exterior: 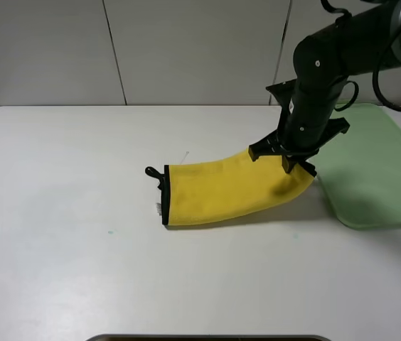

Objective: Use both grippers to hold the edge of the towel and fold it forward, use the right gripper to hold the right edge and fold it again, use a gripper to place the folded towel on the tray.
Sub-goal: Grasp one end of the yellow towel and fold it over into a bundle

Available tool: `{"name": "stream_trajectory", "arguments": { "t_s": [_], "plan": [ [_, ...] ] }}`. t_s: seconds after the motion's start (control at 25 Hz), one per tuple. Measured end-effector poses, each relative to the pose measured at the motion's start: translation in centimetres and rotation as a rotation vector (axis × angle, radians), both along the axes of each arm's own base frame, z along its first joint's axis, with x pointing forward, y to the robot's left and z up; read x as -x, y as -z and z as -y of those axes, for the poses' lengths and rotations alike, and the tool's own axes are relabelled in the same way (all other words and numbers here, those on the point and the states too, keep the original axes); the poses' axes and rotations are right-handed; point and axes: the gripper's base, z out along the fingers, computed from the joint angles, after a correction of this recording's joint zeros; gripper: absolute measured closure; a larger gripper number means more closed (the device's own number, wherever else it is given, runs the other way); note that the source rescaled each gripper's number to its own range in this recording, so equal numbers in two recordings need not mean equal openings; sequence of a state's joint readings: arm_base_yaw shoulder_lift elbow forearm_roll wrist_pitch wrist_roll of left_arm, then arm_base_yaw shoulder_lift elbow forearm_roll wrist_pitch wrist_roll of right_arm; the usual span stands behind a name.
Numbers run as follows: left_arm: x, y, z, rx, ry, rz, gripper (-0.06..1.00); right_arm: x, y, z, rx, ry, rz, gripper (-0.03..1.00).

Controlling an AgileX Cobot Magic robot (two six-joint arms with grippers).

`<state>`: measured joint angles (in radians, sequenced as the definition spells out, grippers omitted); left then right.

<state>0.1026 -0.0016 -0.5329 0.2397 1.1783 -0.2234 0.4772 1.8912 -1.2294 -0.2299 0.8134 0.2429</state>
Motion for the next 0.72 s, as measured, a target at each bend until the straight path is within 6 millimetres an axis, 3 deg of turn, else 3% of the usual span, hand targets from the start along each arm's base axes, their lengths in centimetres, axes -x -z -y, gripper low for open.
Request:
{"name": "stream_trajectory", "arguments": {
  "t_s": [0.52, 0.72],
  "plan": [
    [0.0, 0.0, 0.0, -0.002, -0.002, 0.000, 0.04, -2.7, -4.4, 1.1, 0.246, -0.114, 0.140, 0.93],
    [0.0, 0.0, 0.0, -0.002, -0.002, 0.000, 0.04, -3.0, -5.0, 1.3, 0.287, -0.121, 0.152, 0.93]
  ]
}}
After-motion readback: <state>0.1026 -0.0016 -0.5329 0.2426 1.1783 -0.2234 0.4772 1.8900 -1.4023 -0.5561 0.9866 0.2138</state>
